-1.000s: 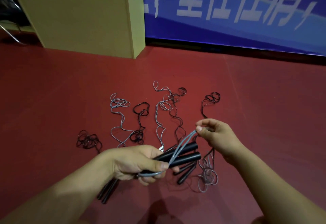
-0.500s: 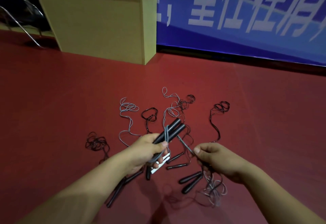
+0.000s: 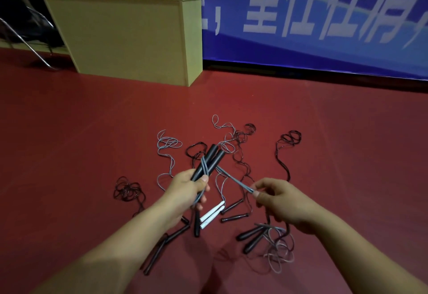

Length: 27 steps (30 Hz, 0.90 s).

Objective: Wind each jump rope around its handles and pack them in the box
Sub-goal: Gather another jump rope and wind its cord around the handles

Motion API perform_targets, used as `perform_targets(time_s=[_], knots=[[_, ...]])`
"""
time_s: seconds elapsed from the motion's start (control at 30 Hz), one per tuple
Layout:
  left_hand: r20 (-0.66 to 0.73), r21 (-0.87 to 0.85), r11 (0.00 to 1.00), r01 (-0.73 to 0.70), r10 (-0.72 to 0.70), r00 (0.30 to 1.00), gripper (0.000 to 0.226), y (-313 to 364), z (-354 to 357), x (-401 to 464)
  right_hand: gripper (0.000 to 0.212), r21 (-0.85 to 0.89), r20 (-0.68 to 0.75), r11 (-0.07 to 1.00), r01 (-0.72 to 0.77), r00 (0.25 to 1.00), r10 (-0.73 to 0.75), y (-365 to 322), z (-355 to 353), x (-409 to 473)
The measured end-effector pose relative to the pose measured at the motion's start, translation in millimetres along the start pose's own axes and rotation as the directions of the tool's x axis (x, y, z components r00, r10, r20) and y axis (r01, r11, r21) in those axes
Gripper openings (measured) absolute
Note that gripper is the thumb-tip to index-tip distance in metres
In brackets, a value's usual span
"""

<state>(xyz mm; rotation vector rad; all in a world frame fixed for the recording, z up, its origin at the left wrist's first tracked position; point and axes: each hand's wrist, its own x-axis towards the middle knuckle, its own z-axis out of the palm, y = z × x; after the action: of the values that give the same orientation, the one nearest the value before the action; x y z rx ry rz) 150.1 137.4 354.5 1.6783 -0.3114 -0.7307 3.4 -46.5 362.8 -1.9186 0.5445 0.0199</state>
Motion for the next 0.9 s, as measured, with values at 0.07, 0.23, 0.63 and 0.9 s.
perform_targets(time_s=[0.07, 0.23, 0.63, 0.9], knots=[[-0.031, -0.017, 1.000, -0.011, 0.010, 0.999, 0.013, 1, 1, 1, 0.014, -0.039, 0.032, 0.999, -0.036, 0.999, 0.037, 3, 2, -1], [-0.121, -0.027, 1.000, -0.016, 0.013, 0.993, 0.015, 0, 2, 6, 0.027, -0.252, 0.075, 0.968, 0.002, 0.997, 0.017, -1, 9, -3], [-0.200, 0.117, 0.990, -0.073, 0.095, 0.975, 0.019, -2, -4, 13, 0.006, -0.412, -0.130, 0.909, 0.059, 0.984, -0.122, -11, 7, 1], [-0.149, 0.287, 0.951, -0.114, 0.162, 0.976, 0.013, -7, -1, 12, 0.023, 0.017, 0.190, 0.998, -0.058, 0.980, 0.053, -5, 4, -6]])
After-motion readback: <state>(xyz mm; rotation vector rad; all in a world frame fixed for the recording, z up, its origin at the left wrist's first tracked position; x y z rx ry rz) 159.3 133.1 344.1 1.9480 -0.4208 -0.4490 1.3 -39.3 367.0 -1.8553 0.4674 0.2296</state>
